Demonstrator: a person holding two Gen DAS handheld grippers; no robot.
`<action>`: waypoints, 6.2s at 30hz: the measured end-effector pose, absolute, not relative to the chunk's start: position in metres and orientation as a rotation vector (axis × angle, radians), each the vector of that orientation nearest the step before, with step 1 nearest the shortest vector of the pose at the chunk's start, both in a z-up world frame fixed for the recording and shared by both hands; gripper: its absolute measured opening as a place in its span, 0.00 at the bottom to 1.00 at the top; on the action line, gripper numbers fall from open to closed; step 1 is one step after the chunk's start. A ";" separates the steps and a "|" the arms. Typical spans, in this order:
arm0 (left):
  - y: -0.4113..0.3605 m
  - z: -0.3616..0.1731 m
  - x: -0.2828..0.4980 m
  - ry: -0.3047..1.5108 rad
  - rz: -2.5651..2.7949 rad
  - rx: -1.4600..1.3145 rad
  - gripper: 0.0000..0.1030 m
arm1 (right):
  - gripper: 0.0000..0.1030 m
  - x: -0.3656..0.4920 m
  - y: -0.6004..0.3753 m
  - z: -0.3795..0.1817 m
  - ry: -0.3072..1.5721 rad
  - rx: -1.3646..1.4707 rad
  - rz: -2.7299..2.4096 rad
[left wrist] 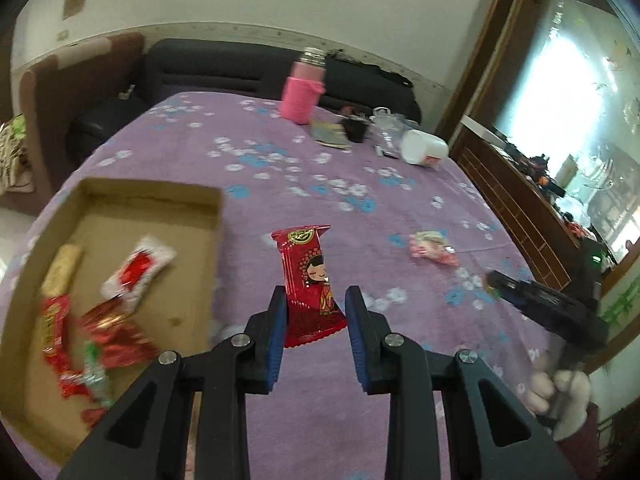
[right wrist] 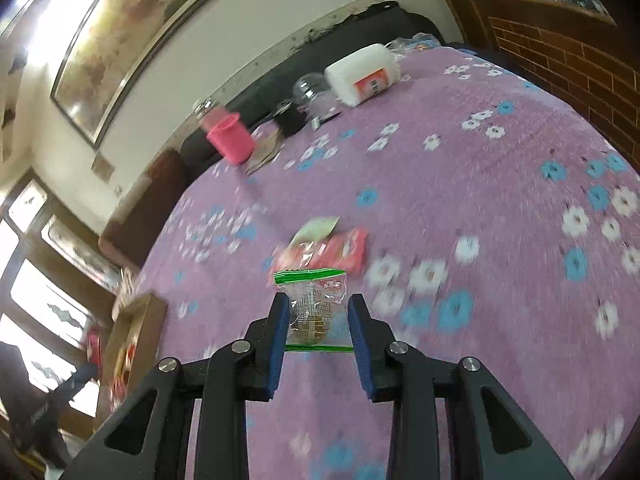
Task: Organize snacks
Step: 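Carry both snacks into the cardboard tray and open both grippers, then grasp the cream-white packet with the right gripper, then grasp the pink cartoon packet with the left gripper while the right gripper holds the cream packet, then carry both packets into the cardboard tray and open both grippers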
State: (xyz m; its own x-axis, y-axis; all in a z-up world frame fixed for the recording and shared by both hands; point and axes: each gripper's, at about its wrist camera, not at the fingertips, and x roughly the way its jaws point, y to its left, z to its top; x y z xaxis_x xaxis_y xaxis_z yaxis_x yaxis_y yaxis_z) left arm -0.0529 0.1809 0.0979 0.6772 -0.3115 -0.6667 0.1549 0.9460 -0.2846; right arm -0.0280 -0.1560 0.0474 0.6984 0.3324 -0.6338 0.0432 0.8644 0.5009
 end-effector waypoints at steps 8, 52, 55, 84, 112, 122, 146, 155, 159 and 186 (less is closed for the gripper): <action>0.252 0.108 -0.086 0.719 -0.244 -0.308 0.27 | 0.32 -0.050 -0.095 0.098 0.775 0.464 0.264; 0.366 0.089 -0.018 0.788 -0.088 -0.330 0.64 | 0.41 0.065 0.169 0.056 0.908 0.229 0.471; 0.353 0.105 -0.042 0.724 -0.048 -0.278 0.74 | 0.41 0.046 0.149 0.069 0.872 0.237 0.467; 0.179 0.150 -0.163 0.604 0.011 0.115 0.97 | 0.47 -0.066 -0.034 0.095 0.740 0.361 0.281; 0.184 0.099 -0.109 0.759 -0.130 -0.021 0.97 | 0.48 0.111 -0.148 0.017 0.983 0.499 0.176; 0.178 0.089 -0.096 0.765 -0.211 -0.062 0.97 | 0.49 0.049 -0.120 0.080 0.878 0.332 0.355; 0.058 0.057 0.023 0.865 -0.461 0.397 0.92 | 0.23 0.046 -0.128 0.029 0.874 0.346 0.119; 0.040 0.015 0.057 1.005 -0.564 0.378 0.37 | 0.23 0.027 -0.134 0.020 0.843 0.486 0.216; 0.038 0.014 0.054 1.008 -0.538 0.371 0.22 | 0.23 0.027 -0.138 0.015 0.857 0.516 0.216; 0.278 0.106 -0.068 0.806 -0.148 -0.107 0.23 | 0.24 0.001 -0.028 0.066 0.823 0.415 0.425</action>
State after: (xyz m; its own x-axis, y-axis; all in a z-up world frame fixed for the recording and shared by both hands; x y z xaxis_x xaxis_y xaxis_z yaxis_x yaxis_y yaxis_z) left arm -0.0682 0.2778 0.1059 0.6827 -0.1721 -0.7101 0.0908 0.9843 -0.1513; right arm 0.0013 -0.0277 0.0664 0.6063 0.5123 -0.6082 -0.1993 0.8383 0.5075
